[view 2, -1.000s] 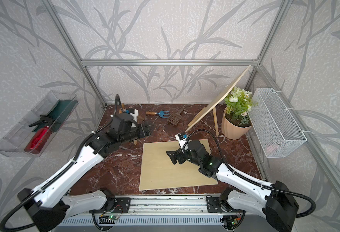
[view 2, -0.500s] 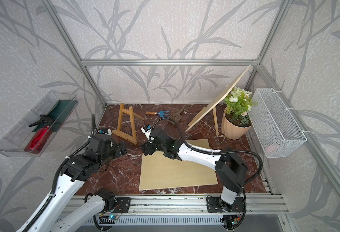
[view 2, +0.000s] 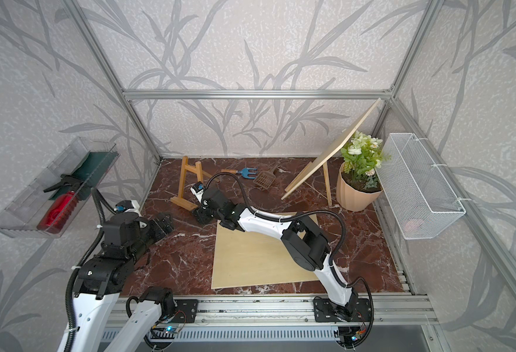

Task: Disassemble the easel
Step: Pick up the easel at the center of the board.

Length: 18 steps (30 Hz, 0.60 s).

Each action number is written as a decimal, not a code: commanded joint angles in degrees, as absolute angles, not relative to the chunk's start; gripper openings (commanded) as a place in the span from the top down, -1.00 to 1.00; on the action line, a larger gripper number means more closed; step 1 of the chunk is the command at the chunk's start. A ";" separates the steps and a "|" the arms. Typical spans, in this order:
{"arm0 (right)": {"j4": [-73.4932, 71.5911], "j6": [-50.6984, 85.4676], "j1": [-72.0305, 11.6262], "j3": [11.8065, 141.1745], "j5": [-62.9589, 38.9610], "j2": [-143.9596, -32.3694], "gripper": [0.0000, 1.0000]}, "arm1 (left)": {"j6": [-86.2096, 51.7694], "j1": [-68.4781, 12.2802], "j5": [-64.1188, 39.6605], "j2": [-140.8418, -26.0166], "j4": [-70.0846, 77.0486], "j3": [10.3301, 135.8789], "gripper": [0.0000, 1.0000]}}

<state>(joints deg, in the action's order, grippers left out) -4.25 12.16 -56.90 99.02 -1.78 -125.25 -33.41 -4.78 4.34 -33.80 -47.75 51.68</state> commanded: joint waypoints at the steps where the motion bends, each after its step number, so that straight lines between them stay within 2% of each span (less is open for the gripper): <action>1: -6.17 12.87 -55.06 101.82 -0.35 -127.53 -0.51 | -33.71 -3.90 3.25 -32.85 -47.02 51.29 -0.73; 4: -7.23 14.53 -53.27 103.78 -2.55 -129.80 -0.50 | -33.66 -2.82 2.16 -32.69 -46.75 51.32 -0.73; 10: -11.31 15.03 -51.09 107.75 -9.15 -134.75 -0.37 | -34.30 0.19 -2.41 -33.36 -45.97 50.98 -0.73; 18: -23.74 19.50 -50.19 107.25 -13.49 -138.86 0.05 | -34.29 0.55 -3.75 -34.18 -45.68 50.85 -0.73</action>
<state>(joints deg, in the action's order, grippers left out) -17.17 17.45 -49.93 106.30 -10.61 -137.38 -34.11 0.12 -2.48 -33.91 -46.24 51.42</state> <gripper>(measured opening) 0.484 0.864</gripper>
